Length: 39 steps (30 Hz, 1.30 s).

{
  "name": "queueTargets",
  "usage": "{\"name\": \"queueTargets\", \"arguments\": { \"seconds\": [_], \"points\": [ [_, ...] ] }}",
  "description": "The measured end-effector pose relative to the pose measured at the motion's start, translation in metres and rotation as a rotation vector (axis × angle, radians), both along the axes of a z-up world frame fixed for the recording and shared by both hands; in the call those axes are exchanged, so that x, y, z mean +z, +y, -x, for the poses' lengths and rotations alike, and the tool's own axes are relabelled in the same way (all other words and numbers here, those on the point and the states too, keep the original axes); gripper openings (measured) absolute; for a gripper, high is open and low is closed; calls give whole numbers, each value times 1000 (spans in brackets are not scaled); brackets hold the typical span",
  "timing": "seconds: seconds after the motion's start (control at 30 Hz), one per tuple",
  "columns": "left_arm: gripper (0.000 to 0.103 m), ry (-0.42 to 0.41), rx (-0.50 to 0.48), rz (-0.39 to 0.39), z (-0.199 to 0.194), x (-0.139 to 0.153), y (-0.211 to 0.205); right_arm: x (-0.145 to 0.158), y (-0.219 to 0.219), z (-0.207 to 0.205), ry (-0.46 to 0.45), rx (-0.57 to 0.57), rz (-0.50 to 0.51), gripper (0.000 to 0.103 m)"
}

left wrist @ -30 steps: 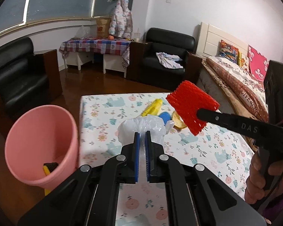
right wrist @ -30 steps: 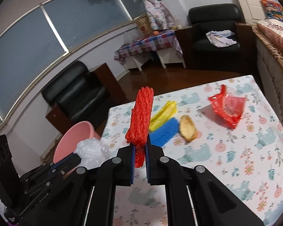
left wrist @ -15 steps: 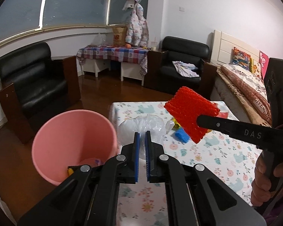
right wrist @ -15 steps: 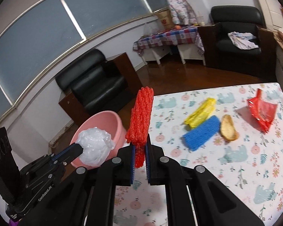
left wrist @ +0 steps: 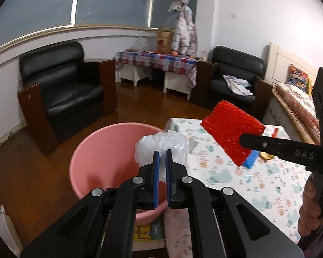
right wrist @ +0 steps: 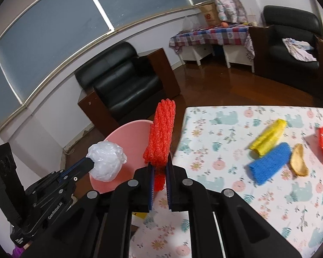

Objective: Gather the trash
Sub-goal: 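Carry the white bag and red mesh sleeve over the pink bin with both grippers, then open both grippers to drop the white bag and red mesh into the bin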

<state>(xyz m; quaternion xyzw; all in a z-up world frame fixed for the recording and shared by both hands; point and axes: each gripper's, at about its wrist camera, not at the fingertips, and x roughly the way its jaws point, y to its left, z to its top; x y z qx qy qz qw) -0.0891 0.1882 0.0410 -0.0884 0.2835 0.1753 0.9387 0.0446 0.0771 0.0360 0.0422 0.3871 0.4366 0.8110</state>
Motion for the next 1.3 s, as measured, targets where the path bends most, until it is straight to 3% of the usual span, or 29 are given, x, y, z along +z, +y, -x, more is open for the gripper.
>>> {"name": "queueTargets", "arguments": {
  "seconds": [0.5, 0.8, 0.87, 0.93, 1.0, 1.07, 1.3],
  "points": [
    [5, 97, 84, 15, 4, -30, 38, -29, 81, 1, 39, 116, 60, 9],
    [5, 118, 110, 39, 3, -36, 47, -47, 98, -4, 74, 134, 86, 9],
    [6, 133, 114, 43, 1, -37, 47, -49, 100, -5, 87, 142, 86, 14],
    [10, 143, 114, 49, -1, -38, 47, -51, 102, -6, 94, 147, 86, 23],
    [30, 143, 111, 49, -3, -37, 47, -51, 103, -4, 88, 148, 87, 32],
    [40, 135, 106, 47, -3, -36, 46, -50, 102, -2, 76, 149, 87, 36],
    [43, 132, 102, 39, 0, -35, 41, -48, 95, 0, 66, 148, 80, 39]
  ]
}}
